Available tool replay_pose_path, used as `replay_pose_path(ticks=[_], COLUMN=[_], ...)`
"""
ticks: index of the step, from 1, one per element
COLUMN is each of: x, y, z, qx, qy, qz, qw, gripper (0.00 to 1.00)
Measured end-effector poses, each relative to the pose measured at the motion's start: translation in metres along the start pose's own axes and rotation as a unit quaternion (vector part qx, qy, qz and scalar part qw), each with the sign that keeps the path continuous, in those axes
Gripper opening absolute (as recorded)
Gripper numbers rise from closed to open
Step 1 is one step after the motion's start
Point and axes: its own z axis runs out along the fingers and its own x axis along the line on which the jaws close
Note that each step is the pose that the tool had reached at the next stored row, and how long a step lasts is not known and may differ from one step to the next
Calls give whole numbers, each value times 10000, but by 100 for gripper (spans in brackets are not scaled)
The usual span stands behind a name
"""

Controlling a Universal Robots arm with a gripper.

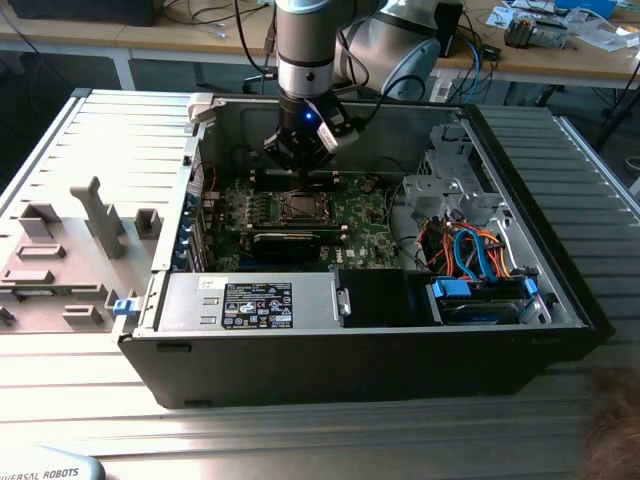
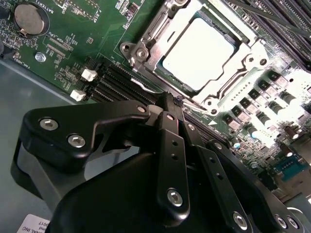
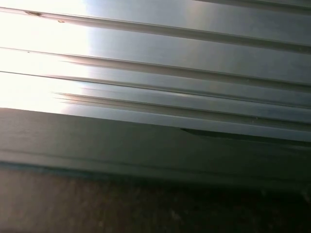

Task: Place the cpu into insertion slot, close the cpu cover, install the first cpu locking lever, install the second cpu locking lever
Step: 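Install the first cpu locking lever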

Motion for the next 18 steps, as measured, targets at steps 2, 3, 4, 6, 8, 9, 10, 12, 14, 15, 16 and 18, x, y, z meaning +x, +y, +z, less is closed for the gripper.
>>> replay_pose_path(ticks=[2, 3, 4, 6, 8, 9, 10, 12, 14, 15, 16, 18], x=[-1, -2, -2, -3, -4, -5, -5, -8, -11, -13, -16, -29], y=[0, 0, 0, 0, 0, 0, 0, -1, -1, -1, -1, -3], z=[5, 7, 9, 14, 19, 21, 23, 27, 31, 32, 34, 40], qx=[0, 1, 1, 1, 1, 1, 1, 1, 1, 1, 1, 2], qy=[0, 1, 1, 0, 0, 0, 1, 1, 0, 1, 1, 0], qz=[0, -1, -1, -1, -2, -2, -2, -3, -4, -4, -4, -4], qw=[10000, 10000, 10000, 10000, 10000, 10000, 10000, 10000, 10000, 10000, 10000, 10000], gripper=[11, 11, 11, 11, 11, 11, 11, 11, 11, 11, 11, 11])
